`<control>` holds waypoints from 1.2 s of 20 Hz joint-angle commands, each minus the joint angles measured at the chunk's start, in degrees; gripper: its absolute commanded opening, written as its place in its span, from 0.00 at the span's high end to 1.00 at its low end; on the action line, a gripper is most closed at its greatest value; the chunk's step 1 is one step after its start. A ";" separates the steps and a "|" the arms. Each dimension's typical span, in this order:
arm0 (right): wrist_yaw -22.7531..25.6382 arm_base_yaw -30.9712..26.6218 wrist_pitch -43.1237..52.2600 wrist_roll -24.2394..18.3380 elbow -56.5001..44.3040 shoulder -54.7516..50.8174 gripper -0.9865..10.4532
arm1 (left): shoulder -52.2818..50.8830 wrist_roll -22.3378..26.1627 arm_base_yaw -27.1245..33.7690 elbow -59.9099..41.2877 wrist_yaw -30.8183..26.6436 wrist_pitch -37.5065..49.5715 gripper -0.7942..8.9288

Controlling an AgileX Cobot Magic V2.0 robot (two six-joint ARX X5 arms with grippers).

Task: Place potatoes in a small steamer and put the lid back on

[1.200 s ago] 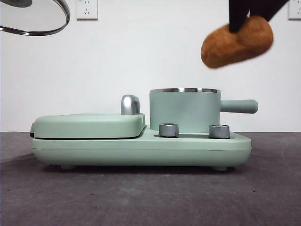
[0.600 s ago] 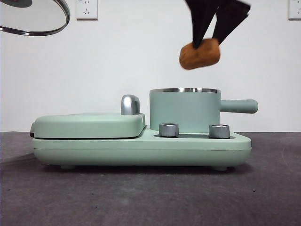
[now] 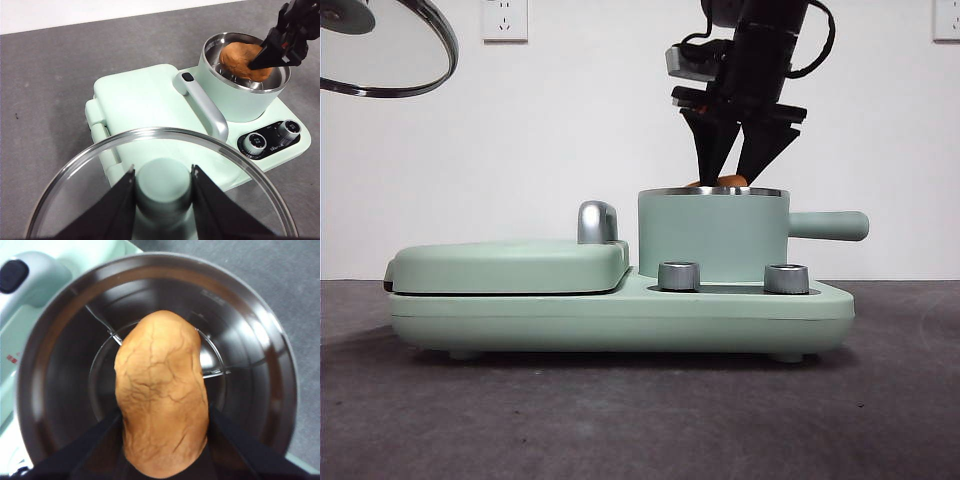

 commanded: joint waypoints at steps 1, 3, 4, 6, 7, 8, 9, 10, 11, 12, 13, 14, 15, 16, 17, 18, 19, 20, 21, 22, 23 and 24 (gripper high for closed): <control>0.00 0.02 0.63 -0.66 1.75 2.14 0.74 | 0.15 0.13 -0.09 0.90 0.13 1.57 0.91; 0.00 0.04 0.96 -0.66 1.75 2.69 0.74 | 0.15 0.13 -0.09 0.90 0.13 1.57 0.91; 0.02 -0.02 0.92 -0.66 1.75 2.80 0.74 | 0.15 0.13 -0.09 0.90 0.13 1.57 0.91; 0.00 -0.02 1.20 -0.66 1.75 2.82 0.73 | 0.15 0.13 -0.09 0.90 0.13 1.60 0.91; 0.00 -0.02 1.20 -0.66 1.75 2.82 0.73 | 0.15 0.13 -0.09 0.90 0.13 1.57 0.91; 0.02 -0.04 1.31 -0.66 1.75 2.86 0.73 | 0.15 0.13 -0.09 0.90 0.13 1.60 0.91; 0.00 -0.09 1.68 -0.66 1.75 3.02 0.73 | 0.15 0.13 -0.09 0.90 0.13 1.60 0.91; 0.00 -0.09 1.75 -0.66 1.75 3.13 0.73 | 0.15 0.13 -0.09 0.90 0.13 1.60 0.91; -0.02 -0.13 1.88 -0.63 1.75 3.50 0.73 | 0.15 0.13 -0.09 0.90 0.13 1.60 0.91; -0.02 -0.13 1.75 -0.63 1.75 3.78 0.72 | 0.15 0.13 -0.09 0.90 0.13 1.60 0.91; 0.00 -0.13 1.92 -0.61 1.75 4.22 0.71 | 0.15 0.13 -0.09 0.90 0.13 1.60 0.91; 0.00 -0.13 1.92 -0.61 1.75 4.44 0.71 | 0.15 0.13 -0.09 0.90 0.13 1.64 0.91; 0.00 -0.13 1.95 -0.61 1.75 4.59 0.70 | 0.15 0.13 -0.09 0.90 0.13 1.73 0.91; 0.00 -0.13 1.99 -0.61 1.75 4.59 0.67 | 0.15 0.13 -0.09 0.90 0.13 1.92 0.91; -0.02 -0.11 2.16 -0.61 1.75 4.57 0.64 | 0.15 0.13 -0.09 0.90 0.13 1.99 0.91; -0.02 -0.11 2.14 -0.61 1.77 4.42 0.63 | 0.15 0.13 -0.09 0.90 0.13 1.99 0.91; -0.11 -0.13 2.05 -0.57 1.88 4.07 0.62 | 0.15 0.15 -0.09 0.90 0.15 1.99 0.91; -0.15 -0.13 1.86 -0.33 2.16 3.45 0.62 | 0.15 0.15 -0.09 0.90 0.17 1.97 0.91; -0.22 -0.13 1.60 0.13 2.47 2.49 0.62 | 0.15 0.17 -0.09 0.90 0.17 1.99 0.91; -0.28 -0.13 0.94 0.57 2.51 0.92 0.62 | 0.15 0.20 -0.09 0.90 0.15 2.03 0.91; -0.66 -0.13 0.44 1.05 2.51 -0.98 0.62 | 0.17 0.17 -0.09 0.90 0.15 2.01 0.91; -1.99 -0.22 0.33 1.42 2.51 -2.86 0.62 | 0.17 0.13 -0.09 0.90 0.15 1.95 0.91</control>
